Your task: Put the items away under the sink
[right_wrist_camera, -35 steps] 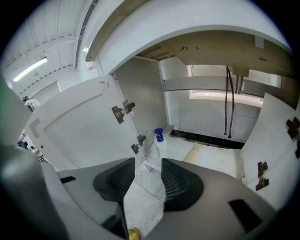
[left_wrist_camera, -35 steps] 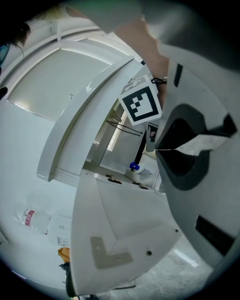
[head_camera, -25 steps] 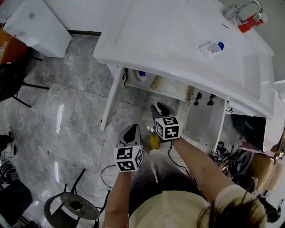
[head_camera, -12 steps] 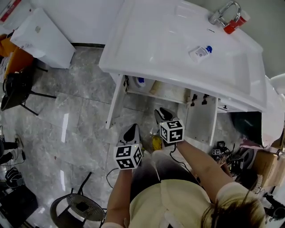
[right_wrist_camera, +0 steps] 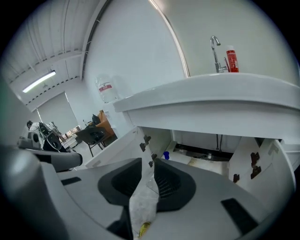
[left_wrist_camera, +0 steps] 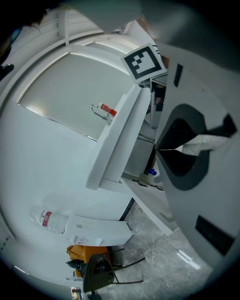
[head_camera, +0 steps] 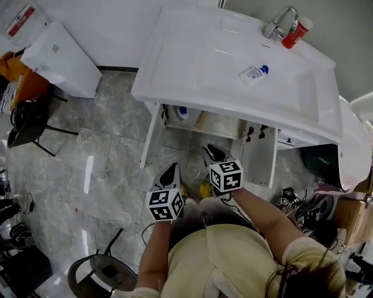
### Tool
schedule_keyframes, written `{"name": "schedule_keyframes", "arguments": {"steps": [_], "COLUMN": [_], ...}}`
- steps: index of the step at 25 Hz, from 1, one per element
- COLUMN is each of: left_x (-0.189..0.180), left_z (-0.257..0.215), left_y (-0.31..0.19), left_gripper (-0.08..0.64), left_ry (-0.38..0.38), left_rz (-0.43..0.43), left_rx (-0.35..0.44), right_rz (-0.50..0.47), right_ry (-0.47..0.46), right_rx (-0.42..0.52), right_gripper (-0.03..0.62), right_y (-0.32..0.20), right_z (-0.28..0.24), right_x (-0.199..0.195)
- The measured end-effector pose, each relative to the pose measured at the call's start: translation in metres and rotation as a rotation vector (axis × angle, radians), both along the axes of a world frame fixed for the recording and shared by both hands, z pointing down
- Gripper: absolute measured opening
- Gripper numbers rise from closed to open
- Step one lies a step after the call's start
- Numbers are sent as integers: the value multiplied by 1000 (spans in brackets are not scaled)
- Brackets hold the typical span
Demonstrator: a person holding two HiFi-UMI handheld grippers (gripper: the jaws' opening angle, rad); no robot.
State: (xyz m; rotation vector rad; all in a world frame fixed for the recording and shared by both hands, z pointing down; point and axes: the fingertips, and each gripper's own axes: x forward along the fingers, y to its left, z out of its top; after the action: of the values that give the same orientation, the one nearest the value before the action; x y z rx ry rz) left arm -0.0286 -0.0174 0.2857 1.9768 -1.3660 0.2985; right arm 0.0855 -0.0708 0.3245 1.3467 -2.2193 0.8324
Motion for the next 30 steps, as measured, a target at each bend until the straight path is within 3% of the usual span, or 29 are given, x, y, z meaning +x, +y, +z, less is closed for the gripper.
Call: {"name": "schedule_keyframes", "arguments": {"steps": [12,22,30], "left_x": [3,0,-8], "left_z": [-42,-88,-111], "left_y": [8,16,25], "left_gripper": [38,38,38], "left_ry": [-9,-13,-6], "left_rz": [2,-17,-36], "left_rx": [58,141,192], "right_rz": [2,-50,-32], "right_ry": [-76,-128,-120], "right_rx": [93,200,235], "right_gripper": [84,67,37], "right_y": [12,24,37], "right_z": [-68,-126,-142], "right_x": [6,1,5]}}
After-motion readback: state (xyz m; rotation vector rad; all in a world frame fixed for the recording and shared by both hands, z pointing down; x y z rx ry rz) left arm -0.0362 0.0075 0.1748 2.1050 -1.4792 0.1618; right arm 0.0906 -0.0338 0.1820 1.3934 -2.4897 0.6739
